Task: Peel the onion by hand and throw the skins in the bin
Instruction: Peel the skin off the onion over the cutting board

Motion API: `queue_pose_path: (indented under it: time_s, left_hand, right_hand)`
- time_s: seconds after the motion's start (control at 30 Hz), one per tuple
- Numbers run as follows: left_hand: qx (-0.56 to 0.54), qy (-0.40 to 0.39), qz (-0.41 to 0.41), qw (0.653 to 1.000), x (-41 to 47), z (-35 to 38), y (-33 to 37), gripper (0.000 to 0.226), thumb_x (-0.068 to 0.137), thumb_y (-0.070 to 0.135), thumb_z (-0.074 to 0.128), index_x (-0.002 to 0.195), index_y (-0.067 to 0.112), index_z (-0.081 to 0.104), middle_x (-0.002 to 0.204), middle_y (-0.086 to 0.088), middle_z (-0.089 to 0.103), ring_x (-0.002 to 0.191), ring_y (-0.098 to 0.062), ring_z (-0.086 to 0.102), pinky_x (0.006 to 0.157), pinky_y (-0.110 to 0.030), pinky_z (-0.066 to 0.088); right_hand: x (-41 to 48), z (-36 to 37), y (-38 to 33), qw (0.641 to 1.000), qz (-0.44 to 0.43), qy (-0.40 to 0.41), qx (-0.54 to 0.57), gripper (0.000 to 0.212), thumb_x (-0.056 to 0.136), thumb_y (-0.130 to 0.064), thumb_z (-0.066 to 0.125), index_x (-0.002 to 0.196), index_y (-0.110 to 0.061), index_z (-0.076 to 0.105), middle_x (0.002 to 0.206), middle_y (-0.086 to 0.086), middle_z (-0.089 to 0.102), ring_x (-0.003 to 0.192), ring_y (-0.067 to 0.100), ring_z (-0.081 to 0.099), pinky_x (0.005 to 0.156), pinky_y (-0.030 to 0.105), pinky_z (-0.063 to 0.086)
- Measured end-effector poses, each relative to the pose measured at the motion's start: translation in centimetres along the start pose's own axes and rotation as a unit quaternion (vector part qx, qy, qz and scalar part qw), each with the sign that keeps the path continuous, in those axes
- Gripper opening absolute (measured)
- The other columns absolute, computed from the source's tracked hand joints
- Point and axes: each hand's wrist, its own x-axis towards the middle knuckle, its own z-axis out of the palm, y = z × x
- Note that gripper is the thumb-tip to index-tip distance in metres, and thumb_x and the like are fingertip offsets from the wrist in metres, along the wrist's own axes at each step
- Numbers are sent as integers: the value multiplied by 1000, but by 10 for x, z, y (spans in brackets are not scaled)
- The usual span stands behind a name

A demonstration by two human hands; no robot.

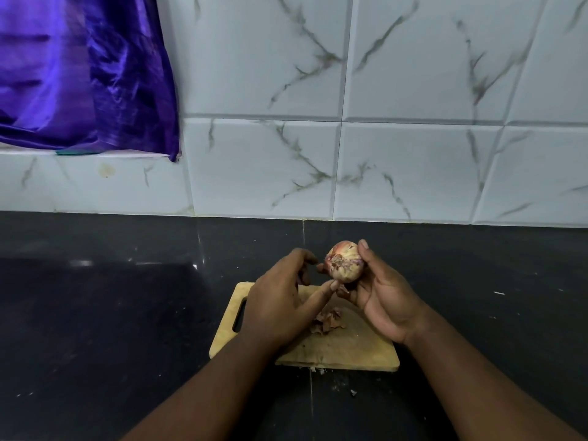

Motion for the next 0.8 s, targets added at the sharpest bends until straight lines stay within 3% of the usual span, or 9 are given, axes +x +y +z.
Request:
queue_pose_path:
  time_s: [0.07, 0.13, 0.2, 0.3, 0.37, 0.5, 0.57, 0.67, 0.8]
  left_hand:
    - [-25, -5, -4, 1000, 1, 2, -2, 51, 90, 58, 72, 134, 39, 56, 116, 22, 67, 97, 3, 63, 78, -22, 57]
    - [-43, -4, -2, 999, 3, 3, -2, 55, 90, 48, 77, 141, 37, 57, 122, 23, 66, 102, 4, 62, 84, -24, 59]
    - [-61, 3, 6, 998, 4, 3, -2, 53, 90, 40, 80, 139, 33, 62, 118, 20, 67, 101, 3, 64, 84, -25, 60]
    - [-111, 22, -2, 994, 4, 1, -1, 49, 86, 30, 86, 132, 26, 69, 112, 16, 71, 100, 3, 67, 83, -14, 57]
    - [-142, 38, -9, 989, 4, 0, -2, 48, 82, 24, 89, 127, 23, 73, 109, 14, 73, 99, 2, 69, 82, -12, 56]
    - [-196, 46, -28, 979, 4, 1, -2, 46, 80, 17, 91, 123, 21, 76, 108, 11, 76, 98, -4, 72, 84, -25, 63]
    - [-213, 53, -22, 975, 5, 1, -3, 42, 83, 15, 88, 122, 20, 77, 111, 10, 77, 102, -6, 73, 87, -30, 64]
    - [-209, 63, 5, 976, 6, 0, -2, 38, 88, 11, 84, 124, 19, 77, 115, 10, 76, 107, -4, 72, 89, -25, 62]
    - [-170, 89, 46, 980, 6, 0, -2, 29, 90, 9, 81, 119, 16, 80, 107, 8, 78, 101, -2, 73, 82, -18, 60]
  right_hand:
    - [1, -1, 1, 1000, 1, -10, 2, 58, 100, -42, 52, 134, 5, 59, 124, 29, 70, 94, 24, 74, 79, 32, 63]
    - [1, -1, 1, 1000, 2, -17, -21, 55, 102, -38, 51, 135, 5, 60, 130, 31, 67, 105, 30, 71, 89, 39, 62]
    - [1, -3, 2, 999, 0, -10, -51, 52, 103, -38, 49, 135, 3, 61, 134, 31, 65, 120, 38, 66, 103, 47, 54]
    - [1, -6, 3, 997, -14, -6, -77, 52, 102, -40, 50, 132, 0, 65, 131, 30, 68, 129, 43, 61, 114, 55, 45]
    - [-1, -5, 1, 996, -24, -17, -81, 50, 100, -40, 53, 127, -1, 68, 126, 29, 70, 122, 38, 67, 105, 49, 53]
    - [-3, -5, -1, 998, -31, -27, -44, 44, 94, -31, 58, 121, 3, 70, 109, 24, 77, 94, 24, 77, 74, 31, 63]
    - [-3, -4, -2, 999, -30, -23, -29, 43, 95, -27, 60, 123, 4, 69, 112, 26, 76, 96, 26, 76, 77, 33, 65]
    - [-1, -6, -2, 999, -30, -23, -21, 42, 97, -25, 61, 127, 3, 67, 126, 31, 69, 111, 34, 71, 89, 39, 63]
    - [-1, -7, -2, 999, -25, -21, -17, 44, 94, -28, 65, 126, 3, 66, 118, 27, 72, 100, 31, 74, 80, 36, 66]
